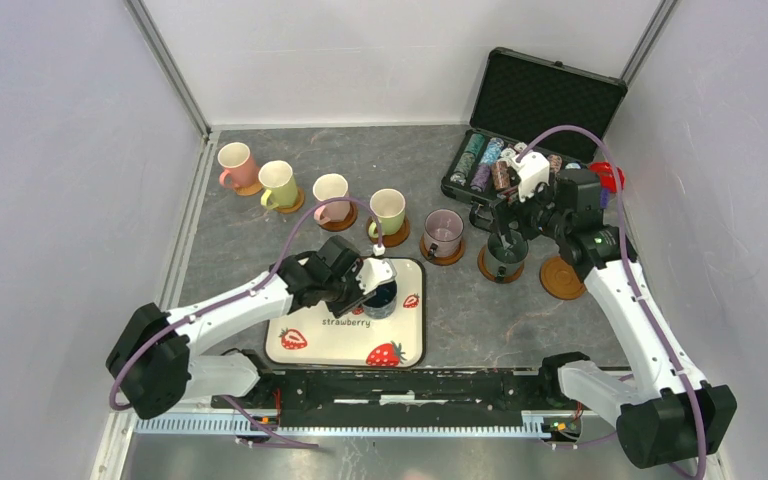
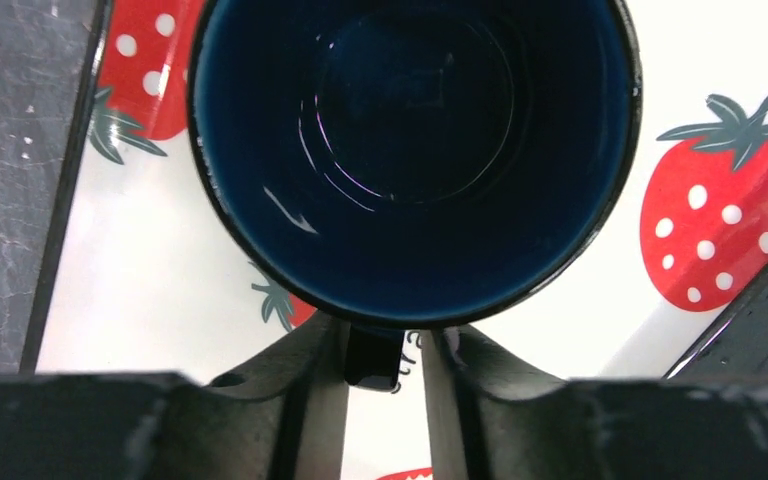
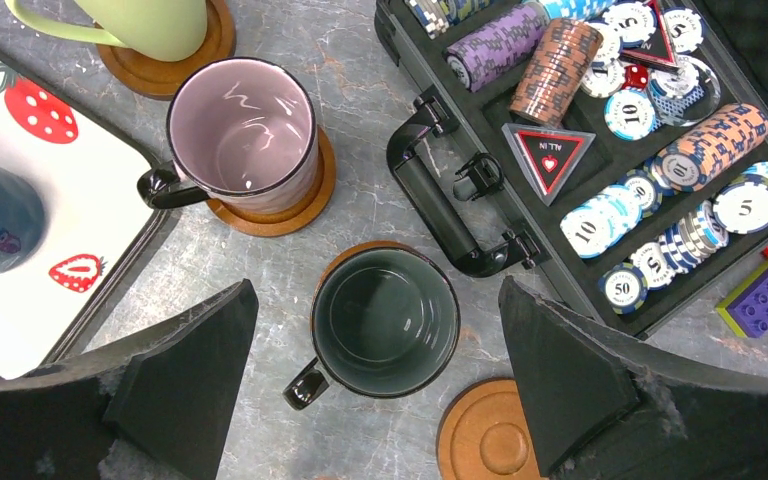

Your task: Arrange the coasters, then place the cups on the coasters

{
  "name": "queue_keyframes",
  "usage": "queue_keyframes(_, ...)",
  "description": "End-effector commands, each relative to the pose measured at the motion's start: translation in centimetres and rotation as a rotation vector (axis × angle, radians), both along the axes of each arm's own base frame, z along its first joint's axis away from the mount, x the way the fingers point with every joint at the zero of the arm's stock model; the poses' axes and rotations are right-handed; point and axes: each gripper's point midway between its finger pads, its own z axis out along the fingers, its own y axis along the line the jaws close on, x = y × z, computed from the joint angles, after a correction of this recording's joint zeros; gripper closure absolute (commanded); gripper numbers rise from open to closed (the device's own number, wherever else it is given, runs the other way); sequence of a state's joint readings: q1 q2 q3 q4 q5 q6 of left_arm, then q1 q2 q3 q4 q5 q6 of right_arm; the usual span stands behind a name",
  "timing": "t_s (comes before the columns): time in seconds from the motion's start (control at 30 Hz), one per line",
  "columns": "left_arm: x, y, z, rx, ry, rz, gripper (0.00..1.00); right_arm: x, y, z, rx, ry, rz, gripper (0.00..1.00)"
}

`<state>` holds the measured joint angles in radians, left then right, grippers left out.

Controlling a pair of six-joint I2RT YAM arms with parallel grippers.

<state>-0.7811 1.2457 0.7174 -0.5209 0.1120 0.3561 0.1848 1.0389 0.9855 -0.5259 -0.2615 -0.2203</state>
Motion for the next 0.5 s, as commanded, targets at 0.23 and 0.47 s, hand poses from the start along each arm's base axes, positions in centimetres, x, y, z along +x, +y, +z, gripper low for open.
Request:
queue_keyframes(0.23,1.1,-2.7,7.0,-0.209,-0.113,0.006,0.97,1.4,-1.3,3.5,0.026,-0.104,-0.051,0.02)
queue_keyframes(0.47,1.2,-6.5,16.1,-0.373,-0.120,-0.039,0.98,3.0,-3.4,6.5,0.039,-0.170,-0.116,0.02)
